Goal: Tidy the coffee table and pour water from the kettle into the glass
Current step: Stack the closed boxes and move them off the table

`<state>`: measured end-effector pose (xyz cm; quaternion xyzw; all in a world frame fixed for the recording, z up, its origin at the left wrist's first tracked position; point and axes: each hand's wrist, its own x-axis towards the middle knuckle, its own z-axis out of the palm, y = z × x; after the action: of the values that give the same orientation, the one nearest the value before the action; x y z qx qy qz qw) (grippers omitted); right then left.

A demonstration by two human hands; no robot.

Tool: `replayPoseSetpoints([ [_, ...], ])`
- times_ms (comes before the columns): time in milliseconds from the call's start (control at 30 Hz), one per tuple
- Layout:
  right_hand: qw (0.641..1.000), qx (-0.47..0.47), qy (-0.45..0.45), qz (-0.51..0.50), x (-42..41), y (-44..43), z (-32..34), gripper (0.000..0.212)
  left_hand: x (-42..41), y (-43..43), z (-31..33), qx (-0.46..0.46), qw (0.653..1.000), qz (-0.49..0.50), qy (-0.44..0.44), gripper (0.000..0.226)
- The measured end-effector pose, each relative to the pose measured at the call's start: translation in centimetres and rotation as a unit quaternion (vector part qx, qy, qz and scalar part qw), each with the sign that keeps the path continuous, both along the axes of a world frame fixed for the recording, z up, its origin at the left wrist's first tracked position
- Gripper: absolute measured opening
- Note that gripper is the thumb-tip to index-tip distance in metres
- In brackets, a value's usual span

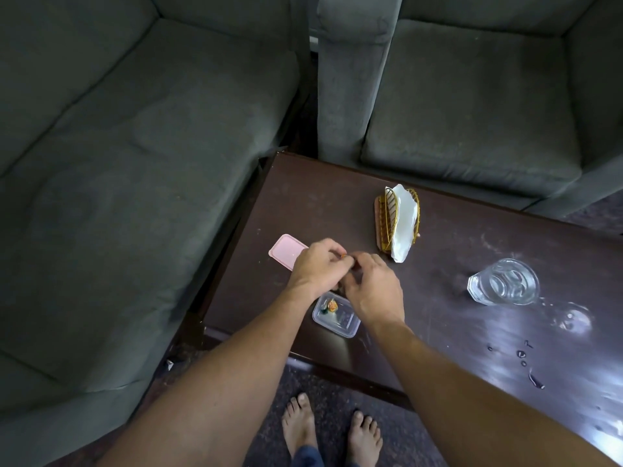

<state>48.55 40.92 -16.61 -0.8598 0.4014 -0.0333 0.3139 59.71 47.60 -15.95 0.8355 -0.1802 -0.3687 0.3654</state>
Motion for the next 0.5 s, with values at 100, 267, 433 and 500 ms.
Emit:
replayPoseSetpoints([
  [100, 1.000, 0.003, -0.017, 0.007, -0.7, 0.6, 0.4, 0.021, -0.7, 1.3, 0.4, -0.013, 0.999, 0.011, 0.027, 0.013],
  [267, 0.999, 0.012, -0.032, -0.001, -2.2, 1.6, 0.6, 0.019, -1.1, 3.3, 0.4, 0.012, 1.000, 0.015, 0.005, 0.041],
  [433, 0.998, 0.003, 0.023, 0.060, -3.8, 2.9, 0.2, 0.022, 0.1, 5.4, -0.2, 0.081, 0.992, 0.074, -0.067, 0.036],
  [500, 0.993, -0.012, 0.069, 0.098, -4.1, 3.6, -0.1, 0.026, 0.5, 6.1, -0.6, 0.113, 0.985, 0.078, -0.101, 0.039],
])
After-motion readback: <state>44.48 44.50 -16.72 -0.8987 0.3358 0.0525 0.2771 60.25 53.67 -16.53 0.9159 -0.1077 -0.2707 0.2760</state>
